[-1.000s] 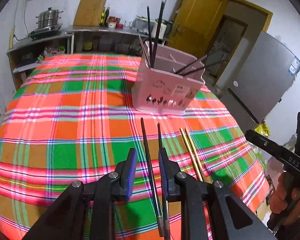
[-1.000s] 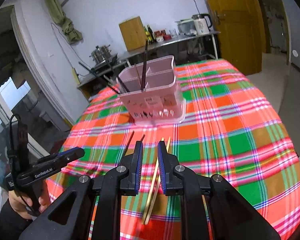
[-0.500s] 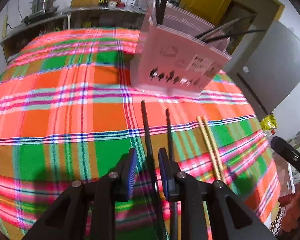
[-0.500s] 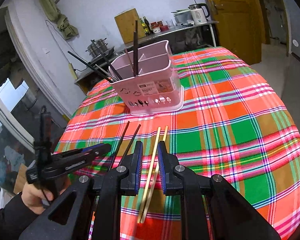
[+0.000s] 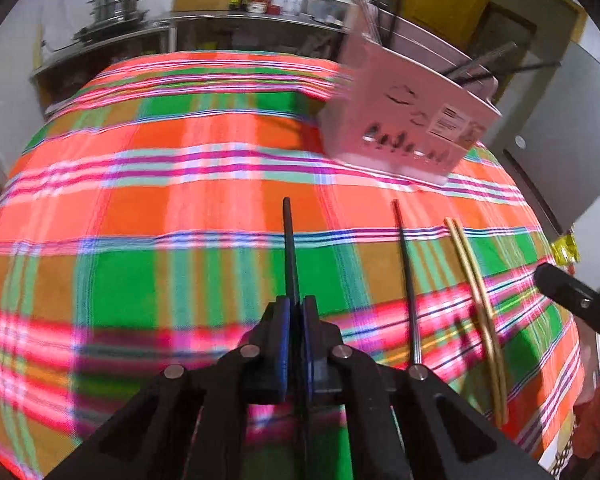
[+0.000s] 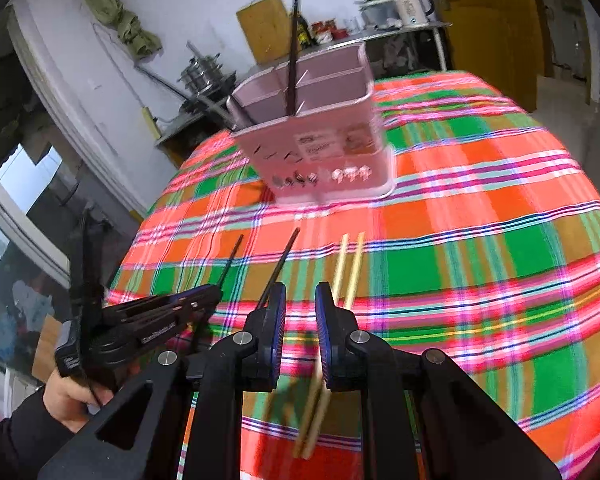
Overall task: Organize utensils
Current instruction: 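Close the left tool on a black chopstick while the right tool grasps another black chopstick, then lift both held black chopsticks and carry them over the pink basket, then lower the black chopsticks into the pink basket and open both tools, then move both open tools back toward the wooden chopsticks on the cloth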
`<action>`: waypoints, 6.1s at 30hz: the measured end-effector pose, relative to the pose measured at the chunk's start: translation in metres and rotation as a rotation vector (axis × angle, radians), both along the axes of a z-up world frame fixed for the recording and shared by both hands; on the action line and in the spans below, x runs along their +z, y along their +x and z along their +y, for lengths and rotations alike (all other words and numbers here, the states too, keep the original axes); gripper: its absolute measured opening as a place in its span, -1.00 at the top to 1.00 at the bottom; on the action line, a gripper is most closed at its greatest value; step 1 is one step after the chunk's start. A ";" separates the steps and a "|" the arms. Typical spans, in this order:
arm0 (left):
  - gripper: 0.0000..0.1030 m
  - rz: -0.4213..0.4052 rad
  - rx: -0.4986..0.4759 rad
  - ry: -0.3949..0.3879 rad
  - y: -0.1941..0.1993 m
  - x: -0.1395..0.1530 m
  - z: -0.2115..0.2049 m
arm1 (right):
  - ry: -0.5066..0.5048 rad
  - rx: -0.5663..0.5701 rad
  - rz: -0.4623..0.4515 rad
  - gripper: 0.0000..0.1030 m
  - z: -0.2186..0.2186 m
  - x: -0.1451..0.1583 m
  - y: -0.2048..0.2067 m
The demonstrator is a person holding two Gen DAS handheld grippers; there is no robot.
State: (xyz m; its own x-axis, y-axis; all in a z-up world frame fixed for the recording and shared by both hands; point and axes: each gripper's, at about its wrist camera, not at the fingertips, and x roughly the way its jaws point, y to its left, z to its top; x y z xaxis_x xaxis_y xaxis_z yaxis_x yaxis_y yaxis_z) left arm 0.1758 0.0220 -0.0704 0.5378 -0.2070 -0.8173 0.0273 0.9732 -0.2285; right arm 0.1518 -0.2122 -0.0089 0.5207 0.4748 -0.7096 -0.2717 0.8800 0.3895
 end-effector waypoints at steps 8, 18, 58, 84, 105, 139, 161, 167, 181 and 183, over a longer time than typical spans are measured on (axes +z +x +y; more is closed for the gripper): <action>0.88 0.033 0.067 -0.061 -0.005 0.003 0.038 | -0.047 0.046 0.087 0.70 0.045 -0.030 0.033; 0.84 0.061 0.067 -0.057 0.024 -0.001 0.040 | -0.115 0.038 0.137 0.70 0.070 -0.048 0.063; 0.91 -0.242 -0.046 -0.070 -0.015 0.157 0.025 | 0.020 0.023 -0.191 0.91 0.030 0.110 0.013; 0.92 -0.276 -0.098 -0.117 -0.002 0.196 0.007 | 0.020 -0.013 -0.255 0.91 0.009 0.141 0.010; 0.92 -0.422 -0.139 -0.093 0.069 0.281 -0.020 | 0.042 -0.084 -0.403 0.91 -0.008 0.212 0.058; 0.91 -0.269 -0.135 -0.056 0.161 0.191 -0.026 | -0.073 -0.063 -0.283 0.91 0.031 0.145 0.141; 0.36 -0.391 -0.095 -0.099 0.110 0.233 -0.005 | -0.013 -0.072 -0.376 0.39 0.002 0.182 0.099; 0.36 -0.431 -0.078 -0.108 0.069 0.238 0.002 | 0.031 -0.091 -0.415 0.39 -0.021 0.188 0.062; 0.36 -0.380 -0.051 -0.136 -0.024 0.170 -0.003 | 0.028 -0.139 -0.300 0.39 -0.059 0.130 -0.010; 0.36 -0.362 -0.053 -0.136 -0.036 0.157 -0.001 | 0.025 -0.141 -0.269 0.39 -0.062 0.117 -0.018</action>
